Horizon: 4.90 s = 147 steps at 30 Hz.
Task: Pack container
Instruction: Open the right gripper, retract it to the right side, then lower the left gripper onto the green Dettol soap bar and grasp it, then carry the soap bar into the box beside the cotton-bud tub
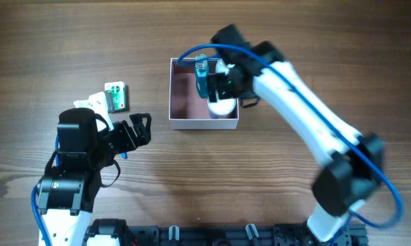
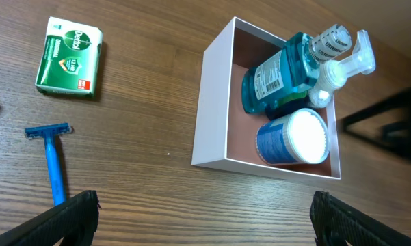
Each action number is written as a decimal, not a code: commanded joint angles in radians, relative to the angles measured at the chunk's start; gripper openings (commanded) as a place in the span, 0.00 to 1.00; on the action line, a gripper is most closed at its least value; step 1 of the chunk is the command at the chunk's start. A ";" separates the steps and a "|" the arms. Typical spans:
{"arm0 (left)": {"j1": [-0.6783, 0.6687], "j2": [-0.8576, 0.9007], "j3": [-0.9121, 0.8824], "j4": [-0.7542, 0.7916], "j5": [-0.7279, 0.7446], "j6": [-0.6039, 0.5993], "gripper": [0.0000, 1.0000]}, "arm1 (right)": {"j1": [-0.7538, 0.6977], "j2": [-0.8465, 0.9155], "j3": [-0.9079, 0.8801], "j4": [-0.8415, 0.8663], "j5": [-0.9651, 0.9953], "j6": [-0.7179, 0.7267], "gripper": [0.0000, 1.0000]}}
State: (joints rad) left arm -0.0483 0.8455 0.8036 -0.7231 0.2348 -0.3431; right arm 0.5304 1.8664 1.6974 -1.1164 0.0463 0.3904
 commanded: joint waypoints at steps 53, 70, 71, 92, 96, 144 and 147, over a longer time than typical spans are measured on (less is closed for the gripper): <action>0.146 1.197 0.590 -0.041 -0.245 0.285 1.00 | -0.694 -0.334 0.002 -0.226 -0.130 -0.102 1.00; 0.146 1.263 0.590 -0.066 -0.274 0.314 1.00 | -0.694 -0.334 0.002 -0.230 -0.131 -0.102 1.00; 0.146 1.270 0.590 -0.070 -0.275 0.314 1.00 | -0.694 -0.334 0.002 -0.230 -0.131 -0.102 1.00; 0.146 1.270 0.590 -0.047 -0.274 0.313 0.57 | -0.694 -0.334 0.002 -0.231 -0.131 -0.102 1.00; 0.146 1.270 0.591 -0.045 -0.274 0.313 0.57 | -0.694 -0.334 0.002 -0.231 -0.131 -0.102 1.00; -0.369 0.985 0.784 -0.308 -0.090 -0.013 0.13 | -0.694 -0.334 0.002 -0.228 -0.131 -0.102 1.00; -0.368 1.016 0.784 -0.311 -0.090 -0.013 0.13 | -0.694 -0.334 0.002 -0.228 -0.131 -0.103 1.00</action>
State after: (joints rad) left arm -0.4171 1.8248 1.5780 -1.0309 0.1295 -0.3397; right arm -0.1627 1.5238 1.6962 -1.3460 -0.0715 0.3073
